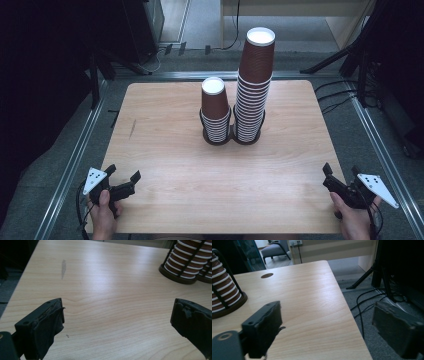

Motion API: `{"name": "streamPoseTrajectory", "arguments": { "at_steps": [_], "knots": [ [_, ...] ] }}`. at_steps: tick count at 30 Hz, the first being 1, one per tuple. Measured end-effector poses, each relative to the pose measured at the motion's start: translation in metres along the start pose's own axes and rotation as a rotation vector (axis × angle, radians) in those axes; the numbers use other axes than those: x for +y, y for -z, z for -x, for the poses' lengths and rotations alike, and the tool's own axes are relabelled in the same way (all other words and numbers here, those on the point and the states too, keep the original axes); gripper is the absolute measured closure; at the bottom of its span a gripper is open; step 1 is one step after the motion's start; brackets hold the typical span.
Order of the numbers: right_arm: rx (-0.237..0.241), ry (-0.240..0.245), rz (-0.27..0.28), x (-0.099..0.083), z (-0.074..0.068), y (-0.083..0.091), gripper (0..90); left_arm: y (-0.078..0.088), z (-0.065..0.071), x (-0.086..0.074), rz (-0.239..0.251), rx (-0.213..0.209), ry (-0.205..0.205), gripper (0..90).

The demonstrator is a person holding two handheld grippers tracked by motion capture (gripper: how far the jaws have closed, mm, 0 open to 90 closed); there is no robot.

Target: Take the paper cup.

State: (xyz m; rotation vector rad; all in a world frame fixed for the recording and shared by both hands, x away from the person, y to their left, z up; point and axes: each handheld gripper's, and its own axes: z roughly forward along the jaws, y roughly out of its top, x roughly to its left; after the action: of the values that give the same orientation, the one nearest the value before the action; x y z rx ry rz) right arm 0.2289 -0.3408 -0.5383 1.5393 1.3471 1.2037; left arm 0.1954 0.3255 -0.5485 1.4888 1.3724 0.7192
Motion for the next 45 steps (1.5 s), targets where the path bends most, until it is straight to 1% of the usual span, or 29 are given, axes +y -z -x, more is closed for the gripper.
{"name": "streamPoseTrajectory", "arguments": {
  "at_steps": [2, 4, 7, 8, 10, 11, 12, 13, 14, 15, 16, 17, 19, 20, 24, 27, 28, 29, 30, 31, 33, 34, 37, 38, 39, 40, 43, 44, 45],
  "knots": [
    [-0.008, -0.023, -0.001, 0.001, -0.005, -0.001, 12.0, 0.000, 0.000, 0.000, 0.006, 0.015, 0.003, 0.0],
    [-0.043, 0.016, 0.025, -0.001, -0.012, 0.000, 13.5, -0.001, -0.001, 0.001, 0.007, 0.013, 0.006, 0.0],
    [-0.072, 0.073, 0.049, -0.003, -0.021, -0.001, 16.6, -0.002, -0.001, 0.001, 0.004, 0.010, 0.002, 0.0],
    [-0.064, 0.103, 0.057, -0.003, -0.024, -0.001, 16.7, -0.003, 0.001, 0.002, -0.001, 0.038, -0.010, 0.0],
    [-0.040, 0.131, 0.061, -0.003, -0.029, -0.001, 18.9, -0.004, 0.003, 0.002, -0.013, 0.038, -0.031, 0.0],
    [-0.029, 0.132, 0.074, -0.003, -0.031, 0.000, 25.1, -0.005, 0.004, 0.002, -0.021, 0.039, -0.041, 0.0],
    [-0.030, 0.132, 0.074, -0.002, -0.033, 0.000, 30.9, -0.006, 0.005, 0.002, -0.026, 0.041, -0.053, 0.0],
    [-0.033, 0.142, 0.063, -0.001, -0.035, 0.000, 31.7, -0.007, 0.006, 0.002, -0.030, 0.039, -0.062, 0.0],
    [-0.024, 0.157, 0.060, 0.002, -0.036, -0.001, 30.8, -0.007, 0.006, 0.002, -0.030, 0.039, -0.062, 0.0],
    [-0.015, 0.161, 0.057, 0.004, -0.037, -0.002, 26.5, -0.007, 0.007, 0.002, -0.039, 0.034, -0.070, 0.0],
    [-0.015, 0.161, 0.057, 0.004, -0.037, -0.002, 26.5, -0.007, 0.007, 0.002, -0.039, 0.034, -0.070, 0.0],
    [0.030, 0.164, 0.048, 0.012, -0.039, -0.002, 19.1, -0.007, 0.007, 0.002, -0.042, 0.022, -0.065, 0.0],
    [0.039, 0.190, 0.044, 0.018, -0.043, -0.001, 15.8, -0.006, 0.006, 0.002, -0.040, 0.025, -0.066, 0.0],
    [0.047, 0.195, 0.046, 0.021, -0.045, 0.001, 14.4, -0.006, 0.006, 0.002, -0.036, 0.022, -0.058, 0.0],
    [0.088, 0.181, 0.076, 0.032, -0.053, 0.007, 14.2, -0.004, 0.000, 0.002, -0.014, 0.012, -0.018, 0.0],
    [0.100, 0.189, 0.090, 0.041, -0.061, 0.007, 14.2, -0.004, -0.001, 0.003, -0.001, 0.029, -0.008, 0.6],
    [0.100, 0.189, 0.090, 0.041, -0.061, 0.007, 14.2, -0.004, -0.001, 0.003, -0.001, 0.029, -0.008, 1.9],
    [0.106, 0.185, 0.093, 0.043, -0.063, 0.007, 14.2, -0.005, 0.000, 0.003, -0.003, 0.040, -0.012, 1.9],
    [0.112, 0.187, 0.091, 0.050, -0.070, 0.005, 14.2, -0.006, 0.001, 0.003, -0.007, 0.049, -0.022, 2.2],
    [0.113, 0.190, 0.090, 0.052, -0.072, 0.004, 14.2, -0.007, 0.002, 0.003, -0.007, 0.052, -0.026, 2.2],
    [0.116, 0.194, 0.091, 0.055, -0.076, 0.003, 14.2, -0.007, 0.002, 0.003, -0.009, 0.045, -0.029, 2.2],
    [0.124, 0.203, 0.089, 0.062, -0.083, 0.001, 14.2, -0.008, 0.002, 0.003, -0.013, 0.038, -0.032, 2.2],
    [0.126, 0.207, 0.089, 0.068, -0.089, 0.000, 14.2, -0.008, 0.001, 0.003, -0.016, 0.030, -0.022, 2.1],
    [0.137, 0.207, 0.096, 0.075, -0.097, -0.002, 14.2, -0.008, 0.000, 0.003, -0.019, 0.028, -0.018, 2.1],
    [0.137, 0.207, 0.096, 0.075, -0.097, -0.002, 14.2, -0.008, 0.000, 0.003, -0.019, 0.028, -0.018, 2.1],
    [0.146, 0.211, 0.099, 0.080, -0.104, -0.003, 14.2, -0.008, 0.000, 0.003, -0.021, 0.023, -0.018, 2.1],
    [0.162, 0.230, 0.103, 0.086, -0.114, -0.005, 13.9, -0.009, 0.001, 0.003, -0.028, 0.028, -0.017, 2.1],
    [0.162, 0.230, 0.103, 0.086, -0.114, -0.005, 13.9, -0.009, 0.001, 0.003, -0.028, 0.028, -0.017, 2.1],
    [0.160, 0.227, 0.113, 0.093, -0.121, -0.007, 13.7, -0.010, 0.001, 0.003, -0.034, 0.035, -0.018, 2.1]
  ]
}}
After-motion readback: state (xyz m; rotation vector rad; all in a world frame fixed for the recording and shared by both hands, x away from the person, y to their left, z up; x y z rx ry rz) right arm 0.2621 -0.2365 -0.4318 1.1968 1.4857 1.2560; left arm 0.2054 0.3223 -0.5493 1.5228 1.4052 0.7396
